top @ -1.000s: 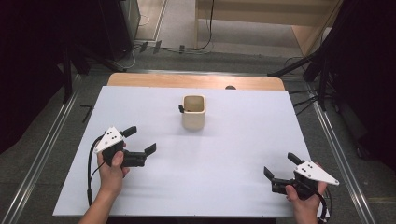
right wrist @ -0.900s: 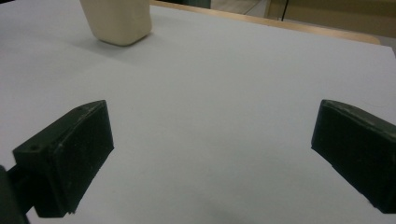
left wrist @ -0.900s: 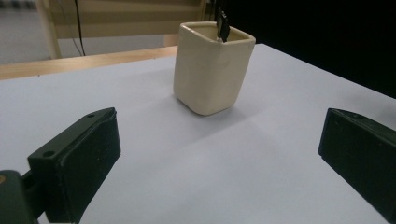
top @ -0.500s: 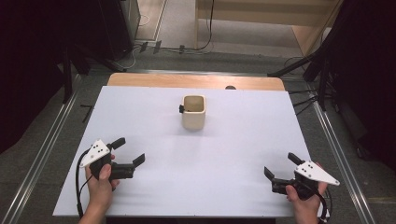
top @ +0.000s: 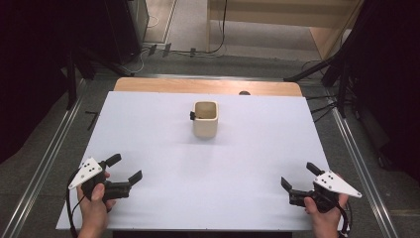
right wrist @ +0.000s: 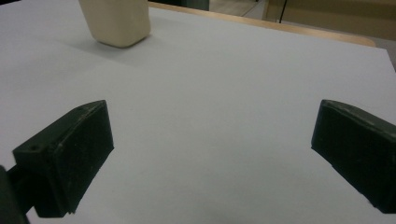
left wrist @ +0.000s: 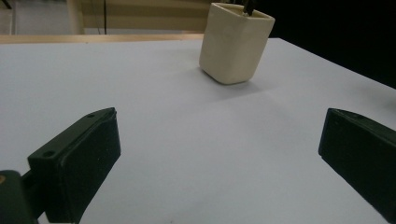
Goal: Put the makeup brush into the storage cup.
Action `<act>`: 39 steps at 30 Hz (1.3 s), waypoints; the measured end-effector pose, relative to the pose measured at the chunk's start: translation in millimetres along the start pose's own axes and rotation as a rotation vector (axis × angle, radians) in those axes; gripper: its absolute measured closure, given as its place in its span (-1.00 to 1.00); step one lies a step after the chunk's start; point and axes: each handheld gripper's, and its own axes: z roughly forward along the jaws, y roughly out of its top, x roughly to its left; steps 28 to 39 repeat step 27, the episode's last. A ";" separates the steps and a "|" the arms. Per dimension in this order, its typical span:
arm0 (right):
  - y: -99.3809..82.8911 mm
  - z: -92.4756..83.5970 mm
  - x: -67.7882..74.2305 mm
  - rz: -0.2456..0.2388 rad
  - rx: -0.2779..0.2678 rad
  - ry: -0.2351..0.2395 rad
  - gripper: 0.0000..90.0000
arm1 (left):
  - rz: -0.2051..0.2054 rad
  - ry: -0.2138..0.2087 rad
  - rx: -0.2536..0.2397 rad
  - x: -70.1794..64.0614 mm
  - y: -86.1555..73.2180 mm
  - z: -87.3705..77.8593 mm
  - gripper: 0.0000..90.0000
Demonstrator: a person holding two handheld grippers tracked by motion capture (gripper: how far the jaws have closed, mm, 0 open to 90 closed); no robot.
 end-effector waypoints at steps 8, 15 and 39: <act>-1.2 1.1 -0.5 0.002 0.005 -0.002 -1.00 | 0.011 0.039 -0.001 5.4 -4.8 -20.2 -1.00; -1.0 1.2 0.2 -0.004 0.005 -0.008 -1.00 | -0.015 0.057 -0.013 10.5 -9.6 -31.4 -1.00; -1.4 0.2 0.6 -0.006 0.004 -0.023 -1.00 | -0.003 0.078 -0.013 16.9 -9.1 -37.0 -1.00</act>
